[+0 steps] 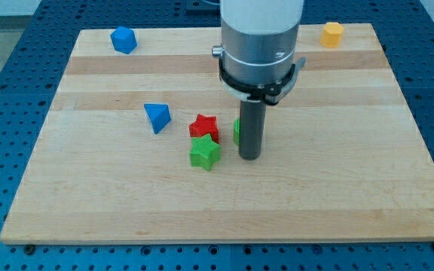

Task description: Slide the green circle to the red star

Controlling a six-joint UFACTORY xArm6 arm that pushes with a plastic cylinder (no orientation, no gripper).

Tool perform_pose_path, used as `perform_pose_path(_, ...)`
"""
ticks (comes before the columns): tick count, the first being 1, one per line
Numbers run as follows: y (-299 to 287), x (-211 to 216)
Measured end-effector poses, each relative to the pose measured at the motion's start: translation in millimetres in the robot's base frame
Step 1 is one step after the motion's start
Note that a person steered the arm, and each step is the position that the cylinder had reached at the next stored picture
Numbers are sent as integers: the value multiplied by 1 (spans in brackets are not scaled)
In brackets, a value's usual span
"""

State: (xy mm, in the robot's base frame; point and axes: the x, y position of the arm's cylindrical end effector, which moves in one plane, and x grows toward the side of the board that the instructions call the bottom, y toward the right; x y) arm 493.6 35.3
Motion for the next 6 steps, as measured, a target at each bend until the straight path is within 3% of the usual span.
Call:
perform_pose_path(3,37,-24)
perform_pose_path(6,-31,-35)
